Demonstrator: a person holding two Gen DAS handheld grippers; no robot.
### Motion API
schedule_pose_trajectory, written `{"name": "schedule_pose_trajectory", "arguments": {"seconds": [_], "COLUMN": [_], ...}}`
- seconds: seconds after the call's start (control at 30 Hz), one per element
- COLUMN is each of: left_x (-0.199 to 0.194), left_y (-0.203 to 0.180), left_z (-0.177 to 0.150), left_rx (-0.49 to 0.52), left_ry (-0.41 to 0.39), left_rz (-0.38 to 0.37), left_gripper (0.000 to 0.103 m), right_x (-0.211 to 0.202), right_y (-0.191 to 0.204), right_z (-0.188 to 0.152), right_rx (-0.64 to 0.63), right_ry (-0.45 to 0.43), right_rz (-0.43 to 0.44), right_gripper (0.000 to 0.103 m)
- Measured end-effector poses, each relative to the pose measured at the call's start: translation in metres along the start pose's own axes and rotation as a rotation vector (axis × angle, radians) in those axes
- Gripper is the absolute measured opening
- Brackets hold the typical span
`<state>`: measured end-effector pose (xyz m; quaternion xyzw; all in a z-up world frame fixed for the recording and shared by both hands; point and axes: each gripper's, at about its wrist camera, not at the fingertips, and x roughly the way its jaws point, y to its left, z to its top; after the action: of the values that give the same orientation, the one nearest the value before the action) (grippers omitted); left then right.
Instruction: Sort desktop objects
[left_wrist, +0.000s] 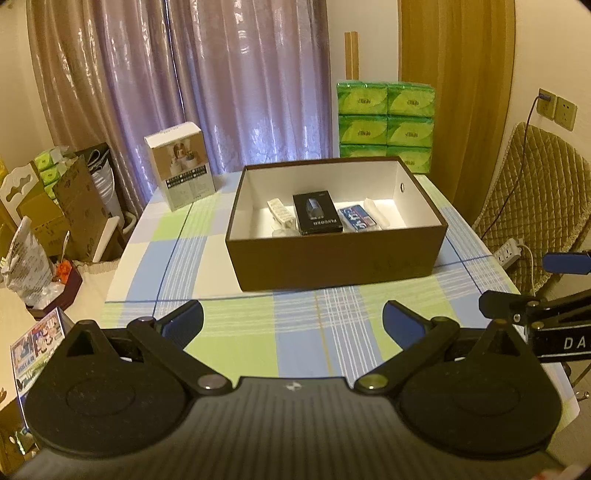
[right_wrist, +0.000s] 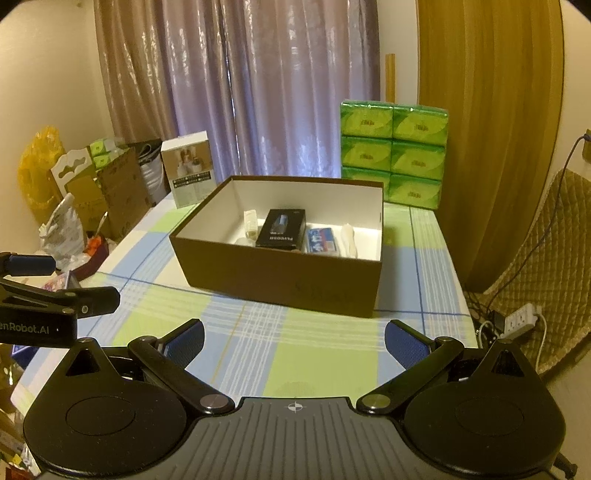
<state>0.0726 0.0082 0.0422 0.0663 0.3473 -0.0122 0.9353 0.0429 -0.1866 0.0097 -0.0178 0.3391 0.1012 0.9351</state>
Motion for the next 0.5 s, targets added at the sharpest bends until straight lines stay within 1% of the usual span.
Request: {"name": "schedule_pose_trajectory", "arguments": {"seconds": [0.5], "left_x": [-0.003], "left_y": [-0.005], "left_z": [-0.02], "left_rx": [0.002], "left_ry": [0.044], "left_rz": [0.003], "left_gripper": [0.102], "right_x": [-0.012], "right_y": [0.004], "right_z": [-0.019], "right_rx": [-0.023], "right_ry": [0.002], "right_rz": [0.002], "right_gripper": [0.101]}}
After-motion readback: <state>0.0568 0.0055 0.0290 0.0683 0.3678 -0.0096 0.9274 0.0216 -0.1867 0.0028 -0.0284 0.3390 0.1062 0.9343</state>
